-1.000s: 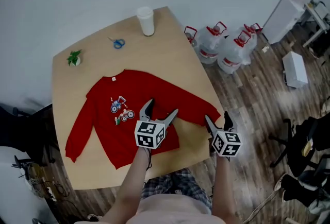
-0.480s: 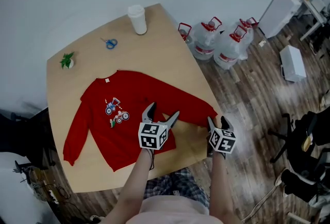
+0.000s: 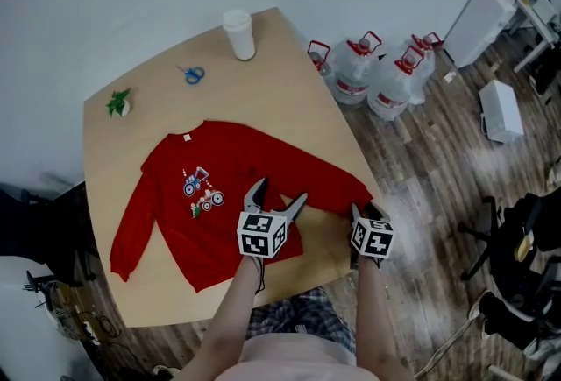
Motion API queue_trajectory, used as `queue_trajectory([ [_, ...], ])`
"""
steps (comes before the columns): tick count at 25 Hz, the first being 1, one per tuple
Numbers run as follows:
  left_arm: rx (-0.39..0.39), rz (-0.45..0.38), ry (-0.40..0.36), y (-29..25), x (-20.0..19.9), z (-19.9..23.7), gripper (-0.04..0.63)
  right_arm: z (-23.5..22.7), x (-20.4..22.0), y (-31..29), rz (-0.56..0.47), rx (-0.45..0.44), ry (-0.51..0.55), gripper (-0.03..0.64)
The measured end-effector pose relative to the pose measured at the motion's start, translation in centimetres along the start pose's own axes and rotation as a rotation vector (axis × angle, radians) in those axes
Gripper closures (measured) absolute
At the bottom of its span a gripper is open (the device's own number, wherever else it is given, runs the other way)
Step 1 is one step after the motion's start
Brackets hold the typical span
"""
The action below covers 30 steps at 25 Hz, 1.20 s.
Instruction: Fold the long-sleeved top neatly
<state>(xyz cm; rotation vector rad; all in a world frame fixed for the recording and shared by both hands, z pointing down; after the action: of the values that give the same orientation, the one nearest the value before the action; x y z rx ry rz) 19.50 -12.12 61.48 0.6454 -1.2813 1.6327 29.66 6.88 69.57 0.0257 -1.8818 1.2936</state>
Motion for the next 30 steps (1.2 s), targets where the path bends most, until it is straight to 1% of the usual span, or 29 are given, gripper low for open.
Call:
queue_trajectory([
  [1, -0.003, 0.001, 0.002, 0.1, 0.1, 0.1, 0.158, 0.3, 0.0, -0.1, -0.007, -0.014, 0.011, 0.469],
  [2, -0.005, 0.002, 0.004, 0.2, 0.1, 0.2, 0.158, 0.6, 0.1, -0.2, -0.013, -0.021, 0.023, 0.508],
  [4, -0.01, -0.001, 0.01, 0.4, 0.0, 0.5, 0.157, 0.8, 0.2, -0.2, -0.013, -0.029, 0.036, 0.569],
  [5, -0.014, -0.006, 0.015, 0.5, -0.1, 0.6, 0.158, 0.9, 0.0, -0.1, -0.012, -0.037, 0.032, 0.578],
  [9, -0.041, -0.028, 0.032, 1.3, -0.9, 1.7, 0.158, 0.8, -2.8, 1.4, -0.072, -0.066, 0.015, 0.586],
  [13, -0.075, -0.048, 0.052, 2.4, -1.4, 3.1, 0.158, 1.5, -6.0, 2.9, -0.139, -0.09, 0.055, 0.588],
  [15, -0.097, -0.058, 0.058, 3.0, -1.7, 3.8, 0.158, 2.3, -7.5, 3.4, -0.166, -0.113, 0.082, 0.588],
  [18, -0.135, -0.082, 0.066, 4.3, -2.5, 5.1, 0.158, 4.1, -9.7, 4.1, -0.205, -0.163, 0.087, 0.588],
  [22, -0.197, -0.123, 0.075, 6.9, -3.5, 7.2, 0.158, 7.7, -12.9, 4.9, -0.261, -0.25, 0.101, 0.588],
  [26, -0.268, -0.156, 0.1, 10.0, -3.8, 9.5, 0.158, 12.6, -16.0, 5.4, -0.299, -0.348, 0.153, 0.588],
  [30, -0.323, -0.175, 0.117, 12.9, -3.9, 11.9, 0.158, 18.4, -18.5, 5.4, -0.326, -0.436, 0.214, 0.588],
])
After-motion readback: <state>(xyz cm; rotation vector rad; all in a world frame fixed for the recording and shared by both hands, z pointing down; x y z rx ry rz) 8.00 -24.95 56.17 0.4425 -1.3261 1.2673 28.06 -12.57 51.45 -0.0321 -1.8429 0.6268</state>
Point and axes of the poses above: the fingertips, and each gripper's own axes: y backward along the fingers, z to its left, x out of its underside, the point moved 1 cm from there along y, backward along the fingers, and after that the axes turned 7 degrees about x, right-handed, at the moved point
